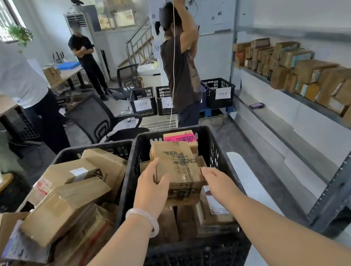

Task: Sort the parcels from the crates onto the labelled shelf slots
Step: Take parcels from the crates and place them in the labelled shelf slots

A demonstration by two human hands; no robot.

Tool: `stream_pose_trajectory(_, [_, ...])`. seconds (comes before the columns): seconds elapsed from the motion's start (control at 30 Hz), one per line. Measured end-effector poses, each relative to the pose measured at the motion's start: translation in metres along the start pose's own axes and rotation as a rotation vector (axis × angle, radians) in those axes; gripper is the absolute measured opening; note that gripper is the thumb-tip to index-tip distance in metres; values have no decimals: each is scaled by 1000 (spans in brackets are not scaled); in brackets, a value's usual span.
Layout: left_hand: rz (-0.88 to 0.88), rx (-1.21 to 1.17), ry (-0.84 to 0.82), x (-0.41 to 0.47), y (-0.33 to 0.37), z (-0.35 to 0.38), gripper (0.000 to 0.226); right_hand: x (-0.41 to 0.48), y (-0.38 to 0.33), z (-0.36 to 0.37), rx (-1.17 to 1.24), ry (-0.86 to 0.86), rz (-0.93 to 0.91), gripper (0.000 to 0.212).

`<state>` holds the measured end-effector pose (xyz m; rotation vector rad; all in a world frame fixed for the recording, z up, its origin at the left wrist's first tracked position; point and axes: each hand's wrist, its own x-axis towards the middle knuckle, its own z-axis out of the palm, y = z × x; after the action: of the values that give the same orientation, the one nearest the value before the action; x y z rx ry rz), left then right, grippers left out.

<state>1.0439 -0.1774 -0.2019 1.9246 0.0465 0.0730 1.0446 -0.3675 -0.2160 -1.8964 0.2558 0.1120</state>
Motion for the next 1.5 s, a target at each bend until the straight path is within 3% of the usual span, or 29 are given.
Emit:
stream_pose_trajectory(0.13, [4, -252, 37, -3, 18, -1, 42, 8, -21, -14, 216, 78, -126, 21])
stream_pose_trajectory(0.2, [-5, -370, 30, -4, 25, 0, 40, 14, -26, -21, 346, 72, -85, 39])
stream_pose_trajectory(0.27, [-10, -440, 6, -2, 29, 1, 41, 20, -31, -27, 500, -78, 50, 57])
stream_pose_trajectory(0.33, [-11, -426, -28, 1, 33, 2, 43, 21, -34, -31, 634, -280, 120, 52])
stream_pose_trajectory(0.4, [-6, -357, -51, 5, 37, 5, 41, 23, -35, -34, 697, -270, 77, 49])
stream_pose_trajectory(0.5, [25, -139, -33, 13, 37, 11, 42, 24, -34, -37, 514, -53, -103, 59])
stream_pose_trajectory(0.63, [18, 118, 11, 16, 38, 21, 63, 21, -36, -35, 279, 45, -278, 57])
stream_pose_trajectory(0.77, [100, -1, 43, 20, 40, 24, 20, 19, -35, -33, 169, 24, -367, 49])
stream_pose_trajectory(0.9, [47, -85, 114, 21, 39, 21, 44, 9, -38, -32, 66, -36, -444, 42])
stream_pose_trajectory(1.03, [1, -160, -15, 19, 40, 22, 83, 2, -40, -28, -109, -38, -571, 41])
stream_pose_trajectory(1.23, [-75, -306, -49, 22, 34, 22, 91, -2, -40, -27, -293, -33, -643, 50])
stream_pose_trajectory(1.3, [-82, -378, -57, 23, 31, 21, 89, 0, -41, -29, -219, 22, -628, 50])
stream_pose_trajectory(1.4, [-128, -583, -41, 23, 30, 20, 83, 4, -41, -34, -41, 215, -440, 74])
stream_pose_trajectory(1.5, [-153, -775, -32, 19, 34, 26, 83, 3, -44, -33, 256, 57, -46, 102])
